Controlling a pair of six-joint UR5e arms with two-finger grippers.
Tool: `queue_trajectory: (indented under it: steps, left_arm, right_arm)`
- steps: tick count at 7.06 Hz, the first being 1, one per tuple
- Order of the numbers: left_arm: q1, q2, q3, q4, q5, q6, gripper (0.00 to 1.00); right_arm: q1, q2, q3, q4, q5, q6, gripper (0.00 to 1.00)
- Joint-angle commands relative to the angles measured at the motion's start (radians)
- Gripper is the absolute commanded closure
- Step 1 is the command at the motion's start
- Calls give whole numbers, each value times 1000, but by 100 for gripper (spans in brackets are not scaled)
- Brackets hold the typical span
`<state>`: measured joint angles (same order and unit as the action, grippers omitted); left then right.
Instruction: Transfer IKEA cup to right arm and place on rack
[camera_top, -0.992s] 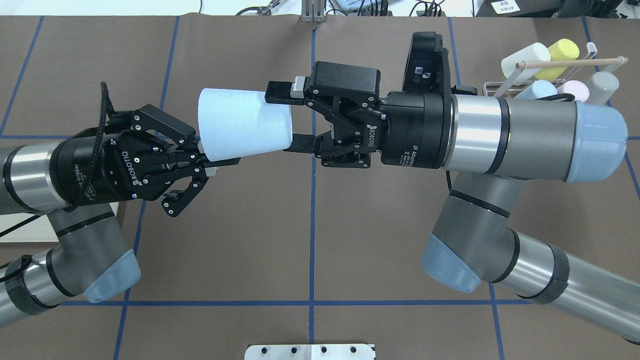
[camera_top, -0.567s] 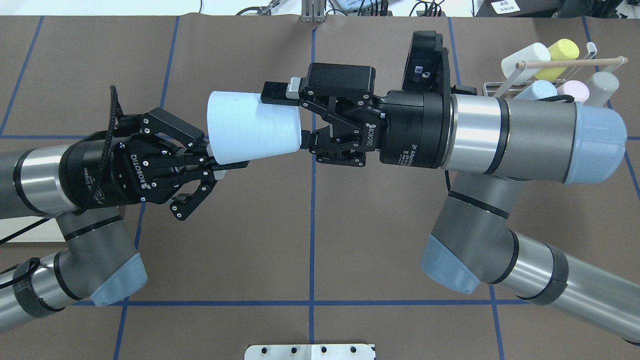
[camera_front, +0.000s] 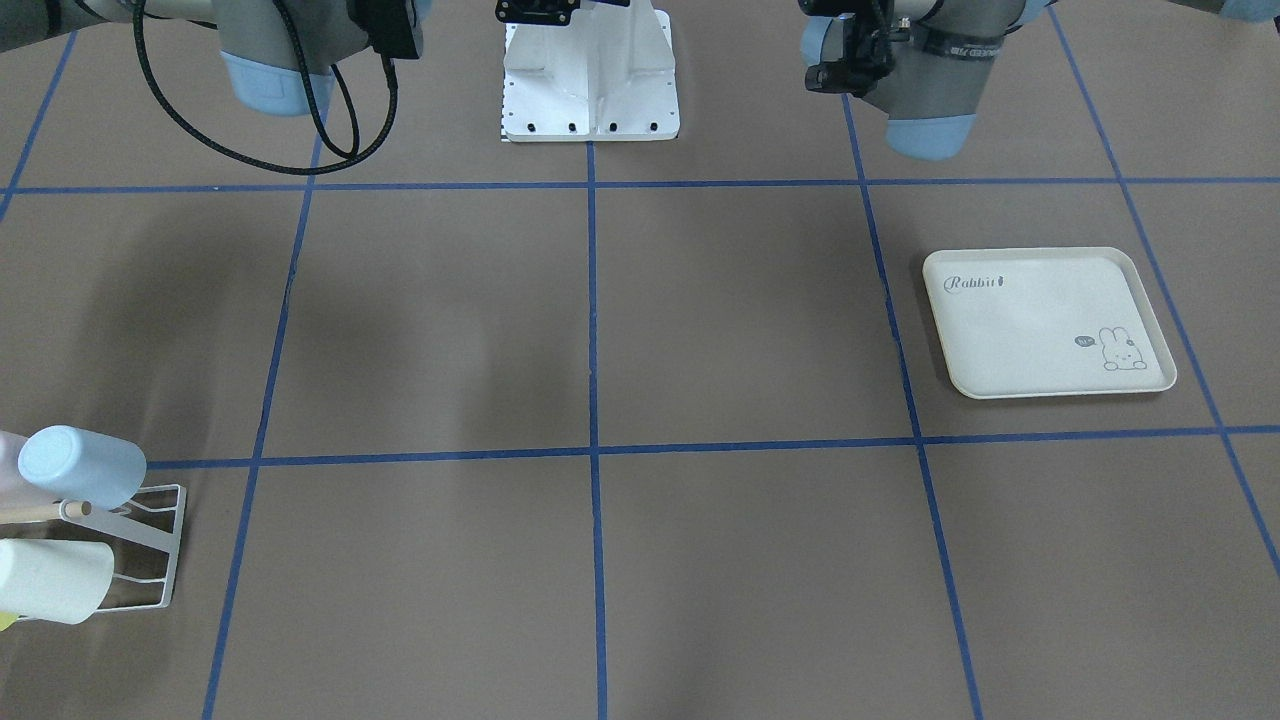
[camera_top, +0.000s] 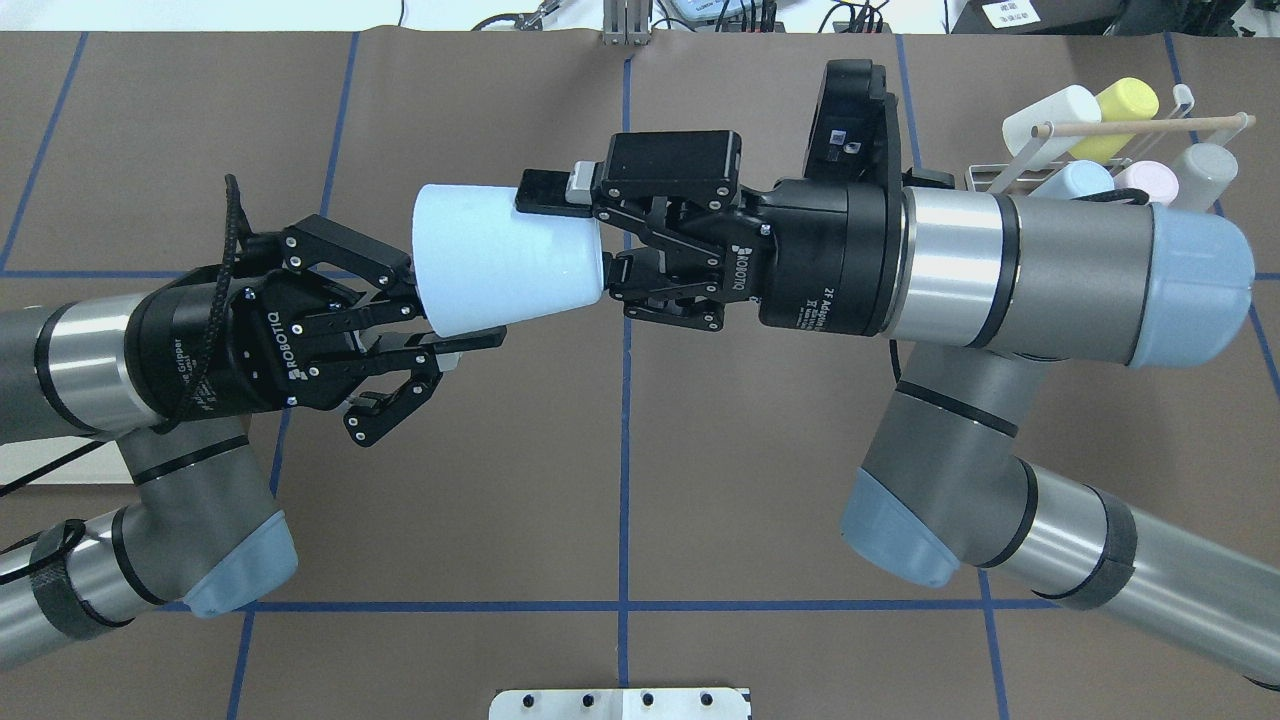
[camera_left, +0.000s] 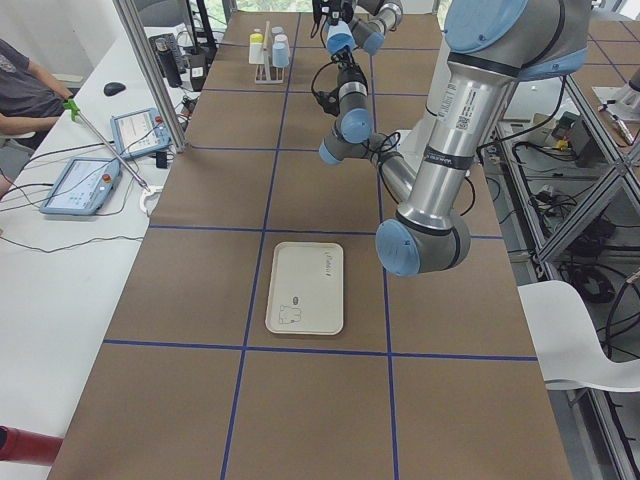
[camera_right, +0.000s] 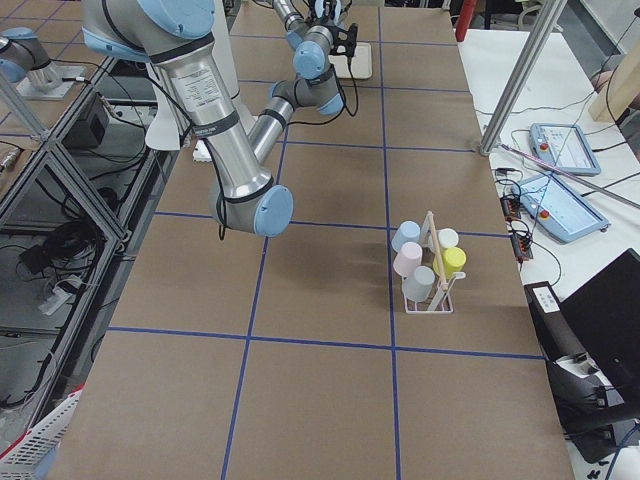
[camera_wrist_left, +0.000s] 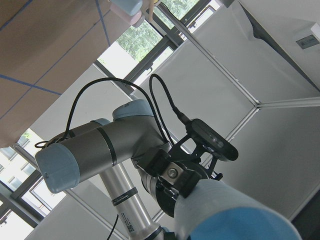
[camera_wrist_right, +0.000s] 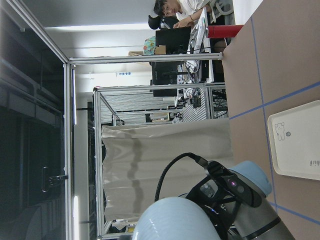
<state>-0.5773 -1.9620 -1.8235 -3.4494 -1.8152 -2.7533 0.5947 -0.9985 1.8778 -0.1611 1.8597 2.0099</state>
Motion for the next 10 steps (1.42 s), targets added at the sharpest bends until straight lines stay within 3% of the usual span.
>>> queue_trajectory:
  steps: [1, 2, 4, 5, 6, 7, 8, 10]
  left_arm:
    - [-15, 15, -13, -1, 22, 6, 0]
    - [-57, 84, -7, 6, 24, 33, 0]
    - [-82, 246, 3, 22, 11, 278, 0]
    - [-143, 262, 24, 141, -65, 402, 0]
    - [-256, 262, 42, 317, -257, 590, 0]
    - [-370, 264, 52, 467, -420, 817, 0]
    - [-472, 265, 55, 602, -462, 1001, 0]
    - [-567, 330, 56, 836, -449, 1488, 0]
  right_arm:
    - [5, -2, 1, 0, -1, 0, 70]
    - [25, -3, 0, -2, -5, 1, 70]
    - [115, -34, -38, -29, -5, -34, 70]
    - [181, -67, -40, -99, 18, -115, 70]
    - [232, -80, -42, -218, 83, -252, 70]
    - [267, -83, -42, -336, 91, -363, 69]
    - [330, -84, -42, -465, 93, -472, 69]
    - [391, -78, -61, -679, 84, -728, 68]
